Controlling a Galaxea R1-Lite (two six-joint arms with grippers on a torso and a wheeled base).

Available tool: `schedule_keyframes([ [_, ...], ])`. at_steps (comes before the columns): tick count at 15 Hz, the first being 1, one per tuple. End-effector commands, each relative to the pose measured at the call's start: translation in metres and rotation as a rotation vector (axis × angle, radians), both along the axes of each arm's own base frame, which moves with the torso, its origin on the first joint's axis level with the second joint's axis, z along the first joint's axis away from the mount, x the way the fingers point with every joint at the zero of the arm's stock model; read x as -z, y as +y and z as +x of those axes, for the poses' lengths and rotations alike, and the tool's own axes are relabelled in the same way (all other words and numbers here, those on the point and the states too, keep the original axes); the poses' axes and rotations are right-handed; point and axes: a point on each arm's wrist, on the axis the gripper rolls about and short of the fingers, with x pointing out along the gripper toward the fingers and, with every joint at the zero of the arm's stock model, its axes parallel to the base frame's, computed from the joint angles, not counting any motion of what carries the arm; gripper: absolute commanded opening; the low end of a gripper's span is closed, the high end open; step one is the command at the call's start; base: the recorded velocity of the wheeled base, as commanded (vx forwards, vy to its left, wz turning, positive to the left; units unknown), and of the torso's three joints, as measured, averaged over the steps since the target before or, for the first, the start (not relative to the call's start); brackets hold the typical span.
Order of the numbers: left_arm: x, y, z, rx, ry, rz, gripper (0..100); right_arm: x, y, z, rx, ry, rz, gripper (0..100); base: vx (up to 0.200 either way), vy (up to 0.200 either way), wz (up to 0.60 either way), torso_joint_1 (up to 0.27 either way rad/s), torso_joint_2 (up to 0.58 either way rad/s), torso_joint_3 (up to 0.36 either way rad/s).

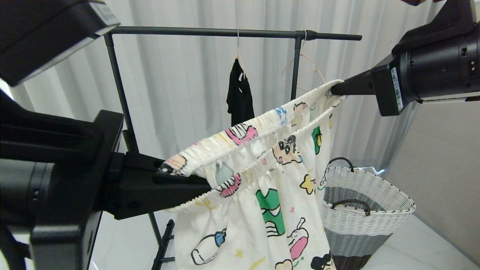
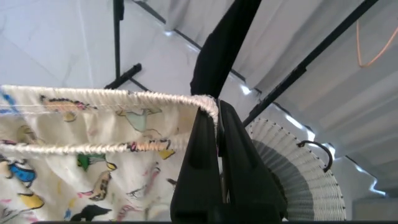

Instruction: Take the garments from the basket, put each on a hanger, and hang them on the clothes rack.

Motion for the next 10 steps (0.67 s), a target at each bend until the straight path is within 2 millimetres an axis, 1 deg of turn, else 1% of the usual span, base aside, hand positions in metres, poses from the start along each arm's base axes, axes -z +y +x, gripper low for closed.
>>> schedule_keyframes([
  [1, -0.003, 0.004, 0.015, -0.075, -0.011, 0.003, 0, -0.002, -0.008, -0.003, 0.013, 0.004, -0.006, 0, 0.0, 0.0, 0.0, 0.0, 0.0, 0.0],
  [2, -0.004, 0.002, 0.036, -0.144, -0.025, 0.019, 0, -0.002, -0.015, -0.009, 0.015, 0.026, -0.03, 0, 0.0, 0.0, 0.0, 0.0, 0.0, 0.0],
  [3, -0.01, 0.004, 0.056, -0.239, -0.077, 0.032, 0, -0.002, -0.025, -0.019, 0.015, 0.052, -0.058, 0, 0.0, 0.0, 0.0, 0.0, 0.0, 0.0],
  [4, -0.013, -0.001, 0.067, -0.296, -0.097, 0.043, 0, -0.001, -0.031, -0.024, 0.013, 0.072, -0.079, 0, 0.0, 0.0, 0.0, 0.0, 0.0, 0.0],
  [6, -0.012, -0.005, 0.071, -0.322, -0.103, 0.058, 0, 0.006, -0.03, -0.024, 0.014, 0.094, -0.107, 0, 0.0, 0.0, 0.0, 0.0, 0.0, 0.0],
  [9, -0.011, -0.008, 0.067, -0.304, -0.104, 0.061, 0, 0.01, -0.029, -0.025, 0.008, 0.103, -0.12, 0, 0.0, 0.0, 0.0, 0.0, 0.0, 0.0],
  [10, -0.012, -0.008, 0.067, -0.303, -0.107, 0.061, 0, 0.009, -0.029, -0.025, 0.008, 0.1, -0.118, 100, 0.0, 0.0, 0.0, 0.0, 0.0, 0.0],
])
